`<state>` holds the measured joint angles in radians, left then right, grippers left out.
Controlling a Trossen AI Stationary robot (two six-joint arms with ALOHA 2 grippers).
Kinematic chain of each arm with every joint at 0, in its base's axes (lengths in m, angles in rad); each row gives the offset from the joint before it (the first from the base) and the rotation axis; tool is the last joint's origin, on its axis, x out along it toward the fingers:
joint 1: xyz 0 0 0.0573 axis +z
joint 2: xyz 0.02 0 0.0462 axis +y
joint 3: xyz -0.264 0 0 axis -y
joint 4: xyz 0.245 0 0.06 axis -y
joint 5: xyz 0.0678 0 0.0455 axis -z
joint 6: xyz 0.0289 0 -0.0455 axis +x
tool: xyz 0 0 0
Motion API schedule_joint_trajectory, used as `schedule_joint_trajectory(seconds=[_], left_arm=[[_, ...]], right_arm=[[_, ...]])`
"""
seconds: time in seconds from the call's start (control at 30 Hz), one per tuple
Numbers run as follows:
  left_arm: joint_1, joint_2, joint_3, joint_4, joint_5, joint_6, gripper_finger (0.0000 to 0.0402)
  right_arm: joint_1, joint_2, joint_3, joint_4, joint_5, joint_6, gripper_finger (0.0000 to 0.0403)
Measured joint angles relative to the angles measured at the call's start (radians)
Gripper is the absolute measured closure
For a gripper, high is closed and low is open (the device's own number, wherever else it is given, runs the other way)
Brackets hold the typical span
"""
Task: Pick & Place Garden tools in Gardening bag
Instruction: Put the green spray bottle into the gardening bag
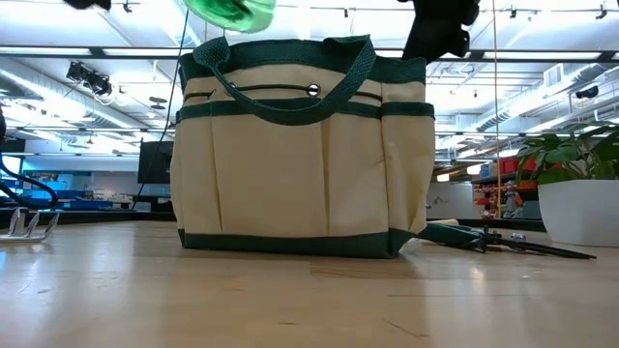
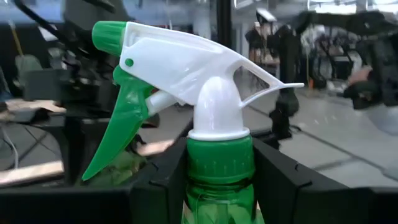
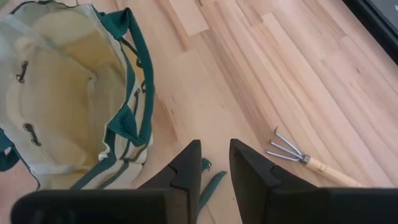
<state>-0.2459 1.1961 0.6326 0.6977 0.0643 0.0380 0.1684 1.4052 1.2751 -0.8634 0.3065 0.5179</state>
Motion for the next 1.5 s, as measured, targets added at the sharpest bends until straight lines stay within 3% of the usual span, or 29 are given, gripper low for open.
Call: schedule_joint_trajectory(seconds=[0.1, 0.47, 0.9, 1.5], left_arm=[[-0.001, 0.046, -0.039, 0.139, -0.001, -0.001, 0.025], [0.0, 0.234, -0.047, 0.343, 0.0, 0.018, 0.025], [0.001, 0.277, -0.046, 0.399, -0.001, 0.027, 0.025], [0.003, 0.278, -0.072, 0.342, -0.055, 0.05, 0.025]], right_arm=[[0.0, 0.0, 0.0, 0.005, 0.0, 0.0, 0.0316], [0.0, 0.0, 0.0, 0.019, 0.0, 0.001, 0.0316], [0.0, 0.0, 0.0, 0.034, 0.0, 0.001, 0.0316], [0.006, 0.0, 0.0, 0.057, 0.0, -0.002, 0.0316]])
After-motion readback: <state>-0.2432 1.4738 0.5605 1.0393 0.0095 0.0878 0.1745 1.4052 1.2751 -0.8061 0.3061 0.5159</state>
